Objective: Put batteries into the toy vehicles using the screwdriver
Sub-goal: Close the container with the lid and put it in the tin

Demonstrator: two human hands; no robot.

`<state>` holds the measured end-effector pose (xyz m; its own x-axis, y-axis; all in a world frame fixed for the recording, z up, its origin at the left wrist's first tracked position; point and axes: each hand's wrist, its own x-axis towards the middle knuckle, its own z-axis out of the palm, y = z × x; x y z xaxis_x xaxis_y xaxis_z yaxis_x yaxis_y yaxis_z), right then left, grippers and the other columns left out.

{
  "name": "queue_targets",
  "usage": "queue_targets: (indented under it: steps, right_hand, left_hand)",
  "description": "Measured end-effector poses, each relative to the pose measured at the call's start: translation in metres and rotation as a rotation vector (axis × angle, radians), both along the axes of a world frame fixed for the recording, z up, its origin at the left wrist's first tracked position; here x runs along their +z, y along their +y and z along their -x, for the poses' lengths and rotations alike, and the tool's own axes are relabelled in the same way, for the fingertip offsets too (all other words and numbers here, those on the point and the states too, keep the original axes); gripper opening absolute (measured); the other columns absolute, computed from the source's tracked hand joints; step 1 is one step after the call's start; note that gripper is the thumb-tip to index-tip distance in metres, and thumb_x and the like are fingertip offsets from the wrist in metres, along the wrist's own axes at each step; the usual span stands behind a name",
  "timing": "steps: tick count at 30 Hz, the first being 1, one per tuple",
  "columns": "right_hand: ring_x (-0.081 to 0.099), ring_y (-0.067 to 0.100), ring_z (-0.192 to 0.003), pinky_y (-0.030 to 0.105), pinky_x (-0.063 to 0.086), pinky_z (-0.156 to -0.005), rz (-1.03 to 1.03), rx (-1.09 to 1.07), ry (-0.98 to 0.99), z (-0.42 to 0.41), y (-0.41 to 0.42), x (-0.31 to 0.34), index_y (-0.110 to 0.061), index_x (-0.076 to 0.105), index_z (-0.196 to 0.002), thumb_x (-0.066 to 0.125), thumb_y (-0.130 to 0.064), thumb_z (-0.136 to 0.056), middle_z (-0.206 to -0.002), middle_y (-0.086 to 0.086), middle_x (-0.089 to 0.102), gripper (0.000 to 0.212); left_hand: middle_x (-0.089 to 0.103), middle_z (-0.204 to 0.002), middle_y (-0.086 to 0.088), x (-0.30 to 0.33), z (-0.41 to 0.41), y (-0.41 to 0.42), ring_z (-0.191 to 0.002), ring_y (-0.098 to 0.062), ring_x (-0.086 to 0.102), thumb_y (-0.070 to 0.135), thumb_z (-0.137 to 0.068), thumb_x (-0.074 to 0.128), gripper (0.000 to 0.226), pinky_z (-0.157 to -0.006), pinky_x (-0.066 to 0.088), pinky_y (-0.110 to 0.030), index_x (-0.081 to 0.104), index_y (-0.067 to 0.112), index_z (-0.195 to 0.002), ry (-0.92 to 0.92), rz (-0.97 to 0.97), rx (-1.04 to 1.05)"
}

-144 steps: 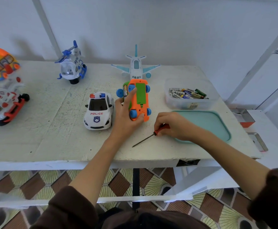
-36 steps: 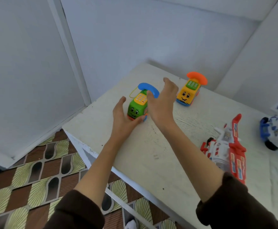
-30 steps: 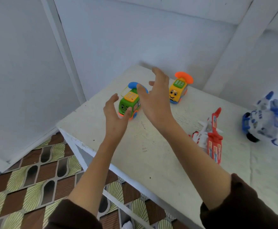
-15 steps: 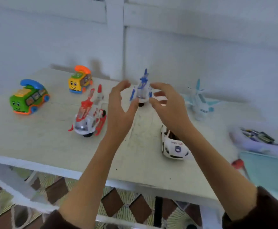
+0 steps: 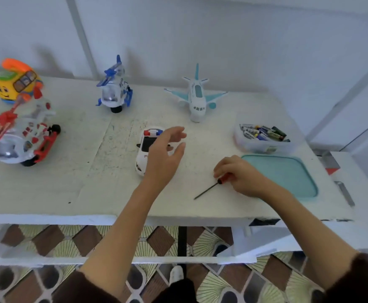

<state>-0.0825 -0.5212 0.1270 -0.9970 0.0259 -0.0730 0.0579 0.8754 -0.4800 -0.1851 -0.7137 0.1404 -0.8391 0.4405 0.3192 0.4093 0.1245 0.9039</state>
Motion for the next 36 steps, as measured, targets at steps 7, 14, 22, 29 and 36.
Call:
queue_targets:
  steps: [7,14,22,29,36]
  right_hand:
    - [0.052,0.028,-0.082,0.037,0.036,-0.065,-0.207,-0.034,0.280,0.014,0.020,0.009,-0.011,0.064,-0.086,0.061,0.007,-0.074,-0.086,0.003,0.061,0.022]
    - [0.048,0.030,-0.092,0.048,0.039,-0.082,-0.112,-0.445,0.326,0.022,0.108,0.035,-0.009,0.068,-0.092,0.062,0.007,-0.076,-0.091,0.005,0.060,0.023]
    - [0.050,0.030,-0.100,0.036,0.039,-0.084,-0.073,-0.466,0.257,0.016,0.153,0.016,-0.006,0.071,-0.094,0.060,0.003,-0.079,-0.099,0.013,0.062,0.020]
    - [0.050,0.021,-0.075,0.023,0.034,-0.069,0.030,-0.464,0.491,-0.051,0.173,0.017,-0.002,0.068,-0.082,0.062,0.003,-0.080,-0.084,0.005,0.056,0.008]
    - [0.047,0.019,-0.078,0.022,0.030,-0.073,0.021,-0.472,0.197,-0.091,0.181,-0.012,-0.009,0.069,-0.098,0.057,-0.012,-0.089,-0.098,0.011,0.057,0.015]
  left_hand:
    - [0.062,-0.101,0.016,0.006,0.019,0.047,-0.096,0.006,0.058,0.010,-0.098,0.051,0.023,-0.081,0.047,-0.007,0.055,0.024,-0.115,0.028,-0.047,0.017]
    - [0.064,-0.094,0.019,0.003,0.015,0.089,-0.088,0.006,0.060,0.006,-0.096,0.051,0.023,-0.077,0.047,-0.011,0.057,0.025,-0.109,0.015,-0.028,-0.024]
    - [0.067,-0.090,0.013,-0.011,-0.020,0.124,-0.084,0.007,0.060,0.001,-0.094,0.054,0.024,-0.072,0.045,-0.007,0.061,0.021,-0.105,-0.031,0.046,-0.001]
    - [0.067,-0.097,0.006,-0.028,-0.054,0.142,-0.085,0.008,0.058,0.000,-0.092,0.057,0.023,-0.073,0.045,-0.008,0.063,0.021,-0.099,-0.015,0.127,0.063]
    - [0.059,-0.110,-0.007,-0.053,-0.089,0.138,-0.108,-0.022,0.050,0.009,-0.086,0.068,0.017,-0.087,0.039,-0.029,0.069,0.007,-0.103,0.132,0.324,0.131]
